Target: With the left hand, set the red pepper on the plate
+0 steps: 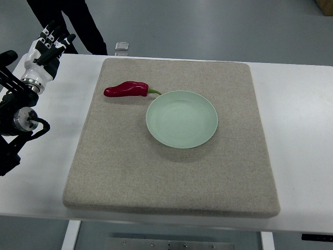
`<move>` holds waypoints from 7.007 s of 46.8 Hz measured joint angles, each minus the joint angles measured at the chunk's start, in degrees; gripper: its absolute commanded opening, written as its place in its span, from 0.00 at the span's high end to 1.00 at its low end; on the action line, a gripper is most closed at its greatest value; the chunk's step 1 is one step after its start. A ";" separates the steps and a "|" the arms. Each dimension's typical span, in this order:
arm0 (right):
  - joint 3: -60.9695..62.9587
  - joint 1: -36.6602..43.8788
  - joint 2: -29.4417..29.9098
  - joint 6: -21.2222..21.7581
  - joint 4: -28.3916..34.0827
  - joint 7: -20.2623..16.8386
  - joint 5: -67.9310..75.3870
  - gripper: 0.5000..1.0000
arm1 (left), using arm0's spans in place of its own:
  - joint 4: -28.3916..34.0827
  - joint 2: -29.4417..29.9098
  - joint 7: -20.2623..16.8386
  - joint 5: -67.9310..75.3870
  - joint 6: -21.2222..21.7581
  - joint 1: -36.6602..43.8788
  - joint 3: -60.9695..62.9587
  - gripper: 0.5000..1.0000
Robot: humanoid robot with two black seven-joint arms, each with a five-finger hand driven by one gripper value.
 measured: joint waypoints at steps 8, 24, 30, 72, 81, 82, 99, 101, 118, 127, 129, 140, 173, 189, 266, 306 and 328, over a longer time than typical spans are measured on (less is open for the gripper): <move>0.00 0.00 0.00 0.00 0.02 0.00 0.00 0.14 | 0.00 -0.04 0.00 -0.04 0.00 0.01 -0.03 0.01; 0.00 0.00 0.00 0.00 0.04 0.00 0.00 0.14 | 0.00 0.36 0.00 -0.14 0.00 -0.14 -0.05 0.01; 0.00 0.00 0.00 0.00 0.04 0.00 0.00 0.14 | 0.00 0.36 0.00 -0.23 0.00 -0.14 -0.10 0.01; 0.00 0.00 0.00 0.00 0.03 0.00 0.00 0.14 | 0.17 0.76 -0.09 0.23 -0.35 -0.48 0.66 0.01; 0.00 0.00 0.00 0.00 0.04 0.00 0.00 0.14 | 1.03 0.88 -0.09 0.26 -0.35 -0.84 0.75 0.01; 0.00 0.00 0.00 0.00 0.04 0.00 0.00 0.14 | 1.04 0.89 -0.09 0.30 -0.35 -0.91 0.75 0.01; 0.00 0.00 0.00 0.00 0.03 0.00 0.00 0.14 | 1.06 1.35 -0.09 0.71 -0.25 -2.05 0.84 0.01; 0.00 0.00 0.00 0.00 0.04 0.00 0.00 0.14 | 1.06 1.48 -0.09 0.72 -0.25 -2.11 0.87 0.01; 0.00 0.01 0.00 0.00 0.01 0.00 0.00 0.14 | 0.98 1.94 -0.01 0.79 -0.26 -2.56 0.93 0.01; 0.00 0.00 0.00 0.00 0.02 0.00 0.00 0.14 | 0.96 1.95 0.00 0.80 -0.26 -2.67 1.02 0.01; 0.00 0.02 0.00 0.00 0.03 0.00 0.00 0.14 | 0.96 1.95 0.00 0.81 -0.26 -2.71 1.02 0.01; 0.00 0.00 0.00 0.00 0.03 0.00 0.00 0.14 | 0.96 1.95 0.09 0.81 -0.26 -3.07 1.26 0.01; 0.00 0.00 0.00 0.00 0.03 0.00 0.00 0.14 | 0.68 3.68 0.39 22.99 1.50 -10.44 9.41 0.02; 0.00 0.00 0.00 0.00 0.02 0.00 0.00 0.14 | 1.05 3.49 0.56 22.97 2.37 -21.13 31.85 0.01; 0.00 0.00 0.00 0.01 0.02 0.00 0.00 0.14 | 11.05 -7.38 7.74 31.65 0.68 -41.05 73.95 0.03; 0.00 0.00 0.00 0.00 0.02 0.00 0.00 0.14 | 8.17 -7.36 7.41 38.87 -1.22 -40.05 74.85 0.09; 0.00 0.00 0.00 0.00 0.03 0.00 0.00 0.14 | 8.32 -7.47 7.54 38.79 2.27 -37.96 74.76 0.09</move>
